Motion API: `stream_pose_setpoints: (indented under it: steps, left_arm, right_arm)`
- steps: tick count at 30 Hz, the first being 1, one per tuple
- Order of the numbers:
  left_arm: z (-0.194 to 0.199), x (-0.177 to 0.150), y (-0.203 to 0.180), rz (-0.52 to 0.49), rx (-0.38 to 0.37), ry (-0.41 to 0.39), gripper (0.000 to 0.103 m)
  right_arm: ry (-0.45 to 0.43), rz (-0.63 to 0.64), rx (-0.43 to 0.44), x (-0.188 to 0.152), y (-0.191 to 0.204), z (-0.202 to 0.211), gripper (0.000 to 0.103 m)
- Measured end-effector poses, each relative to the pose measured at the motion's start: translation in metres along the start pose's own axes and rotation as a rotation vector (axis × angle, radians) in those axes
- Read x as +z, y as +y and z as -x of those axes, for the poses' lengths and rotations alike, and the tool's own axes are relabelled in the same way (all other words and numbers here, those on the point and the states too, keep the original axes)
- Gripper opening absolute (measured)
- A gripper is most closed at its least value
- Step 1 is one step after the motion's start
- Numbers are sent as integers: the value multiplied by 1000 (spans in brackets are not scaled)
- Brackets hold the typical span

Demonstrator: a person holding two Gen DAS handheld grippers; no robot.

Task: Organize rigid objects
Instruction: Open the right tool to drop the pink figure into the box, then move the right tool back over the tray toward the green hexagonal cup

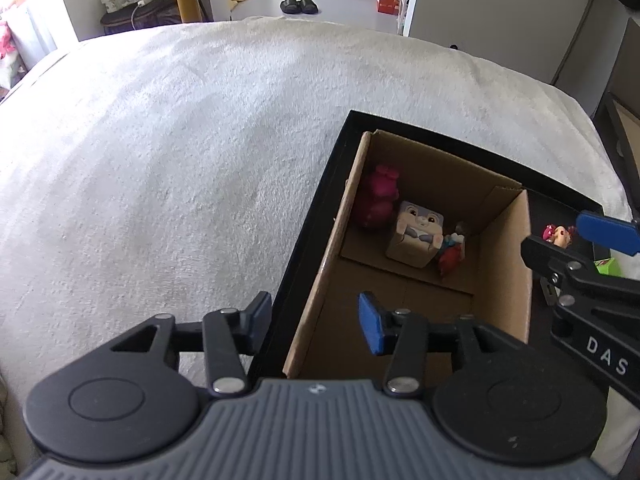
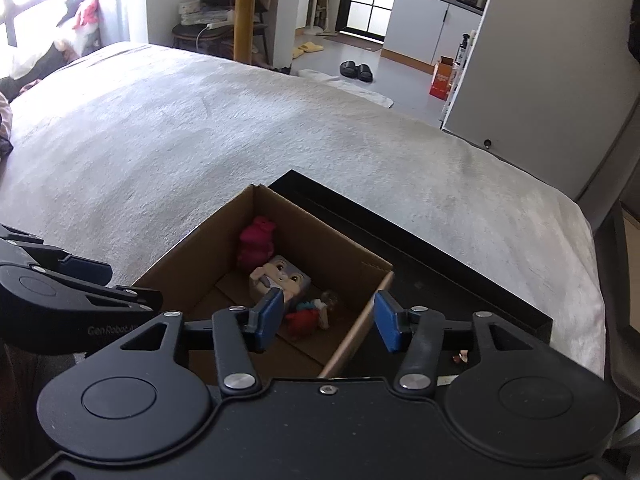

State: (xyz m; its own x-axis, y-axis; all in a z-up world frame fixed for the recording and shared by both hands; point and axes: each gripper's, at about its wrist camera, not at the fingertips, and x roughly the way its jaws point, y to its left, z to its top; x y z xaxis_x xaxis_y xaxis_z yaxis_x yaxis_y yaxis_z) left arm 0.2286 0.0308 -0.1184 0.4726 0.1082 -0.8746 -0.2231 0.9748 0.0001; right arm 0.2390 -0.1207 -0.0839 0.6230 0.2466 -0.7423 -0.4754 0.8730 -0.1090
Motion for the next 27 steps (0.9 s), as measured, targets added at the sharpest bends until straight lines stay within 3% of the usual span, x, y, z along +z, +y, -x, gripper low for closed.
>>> stream_pose_setpoints:
  steps: [27]
  left_arm:
    - [52,-24,-55,-117,41,-91,66]
  right_arm:
    - [-83,-130,-38,-48,-51,51,61]
